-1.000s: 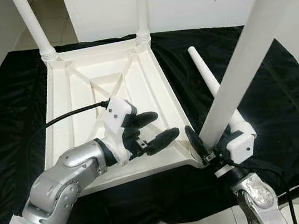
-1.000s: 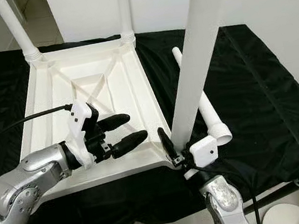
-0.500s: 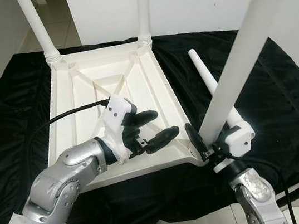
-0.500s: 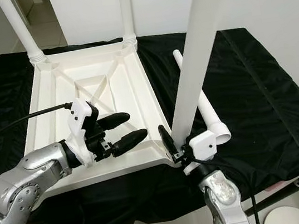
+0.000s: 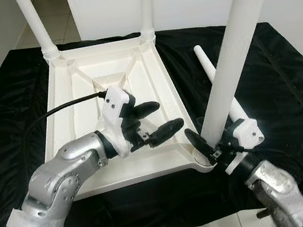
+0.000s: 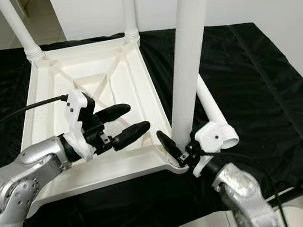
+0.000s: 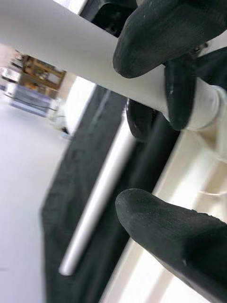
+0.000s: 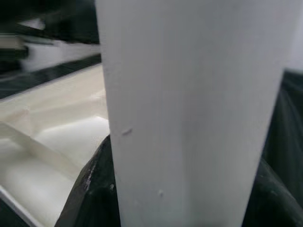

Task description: Building children table

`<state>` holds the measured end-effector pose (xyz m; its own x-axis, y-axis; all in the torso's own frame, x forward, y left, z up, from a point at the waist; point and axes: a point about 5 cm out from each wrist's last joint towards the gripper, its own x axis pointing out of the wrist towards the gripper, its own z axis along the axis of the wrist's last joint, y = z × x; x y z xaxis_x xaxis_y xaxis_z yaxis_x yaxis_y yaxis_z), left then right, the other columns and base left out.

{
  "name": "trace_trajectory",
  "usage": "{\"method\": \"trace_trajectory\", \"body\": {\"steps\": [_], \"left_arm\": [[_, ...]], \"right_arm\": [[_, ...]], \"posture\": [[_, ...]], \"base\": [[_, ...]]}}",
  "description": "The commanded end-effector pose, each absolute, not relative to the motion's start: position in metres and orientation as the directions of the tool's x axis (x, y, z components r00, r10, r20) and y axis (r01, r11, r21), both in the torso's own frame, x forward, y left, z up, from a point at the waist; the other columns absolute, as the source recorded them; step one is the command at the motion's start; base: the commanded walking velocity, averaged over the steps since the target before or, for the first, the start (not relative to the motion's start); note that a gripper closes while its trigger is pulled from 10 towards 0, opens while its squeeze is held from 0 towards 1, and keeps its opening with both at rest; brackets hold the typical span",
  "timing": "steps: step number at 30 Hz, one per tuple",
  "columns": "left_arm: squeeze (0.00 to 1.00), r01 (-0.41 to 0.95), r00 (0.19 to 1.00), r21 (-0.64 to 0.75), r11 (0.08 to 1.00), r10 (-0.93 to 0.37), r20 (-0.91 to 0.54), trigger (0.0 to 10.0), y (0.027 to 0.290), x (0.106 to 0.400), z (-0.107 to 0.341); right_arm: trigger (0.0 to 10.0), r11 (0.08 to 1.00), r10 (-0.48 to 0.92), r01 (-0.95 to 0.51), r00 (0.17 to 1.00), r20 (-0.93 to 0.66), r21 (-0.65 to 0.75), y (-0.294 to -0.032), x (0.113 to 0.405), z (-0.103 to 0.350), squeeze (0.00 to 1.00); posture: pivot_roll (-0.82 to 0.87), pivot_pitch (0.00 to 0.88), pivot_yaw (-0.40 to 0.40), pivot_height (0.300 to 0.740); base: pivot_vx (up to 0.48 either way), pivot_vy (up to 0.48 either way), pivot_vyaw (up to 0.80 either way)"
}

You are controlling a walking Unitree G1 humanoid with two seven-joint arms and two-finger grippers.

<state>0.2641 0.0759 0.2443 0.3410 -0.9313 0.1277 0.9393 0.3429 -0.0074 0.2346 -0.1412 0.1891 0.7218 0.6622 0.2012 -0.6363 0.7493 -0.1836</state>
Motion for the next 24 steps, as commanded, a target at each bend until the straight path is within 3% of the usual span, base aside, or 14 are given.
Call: {"method": "trace_trajectory", "body": {"steps": [1, 12, 16, 19, 24], "left_arm": [[0.00, 0.973, 0.226, 0.013, 0.231, -0.963, 0.147, 10.0, 0.073, 0.260, 0.250], [0.00, 0.973, 0.197, 0.073, 0.221, -0.950, 0.244, 10.0, 0.067, 0.267, 0.280], [0.00, 0.977, 0.135, 0.126, 0.170, -0.960, 0.246, 10.0, 0.068, 0.264, 0.285], [0.00, 0.977, 0.135, 0.126, 0.170, -0.960, 0.246, 10.0, 0.068, 0.264, 0.285], [0.00, 0.984, 0.048, 0.159, 0.085, -0.973, 0.225, 10.0, 0.064, 0.255, 0.282]], "right_arm": [[10.0, 0.698, 0.715, -0.678, 0.680, 0.164, -0.233, -0.139, 0.232, 0.196, 0.00], [10.0, 0.668, 0.704, -0.665, 0.710, -0.005, -0.333, -0.154, 0.247, 0.211, 0.00], [10.0, 0.691, 0.699, -0.666, 0.714, 0.026, -0.281, -0.155, 0.253, 0.215, 0.00], [10.0, 0.691, 0.699, -0.666, 0.714, 0.026, -0.281, -0.155, 0.253, 0.215, 0.00], [10.0, 0.735, 0.677, -0.658, 0.727, 0.117, -0.161, -0.151, 0.264, 0.221, 0.00]], "posture": [[-0.02, 0.098, -0.005, 0.740], [-0.02, 0.085, -0.006, 0.740], [-0.02, 0.075, -0.008, 0.740], [-0.02, 0.075, -0.008, 0.740], [-0.02, 0.065, -0.014, 0.740]], "base": [[0.000, 0.000, 0.00], [0.000, 0.000, 0.00], [0.000, 0.000, 0.00], [0.000, 0.000, 0.00], [0.000, 0.000, 0.00]]}}
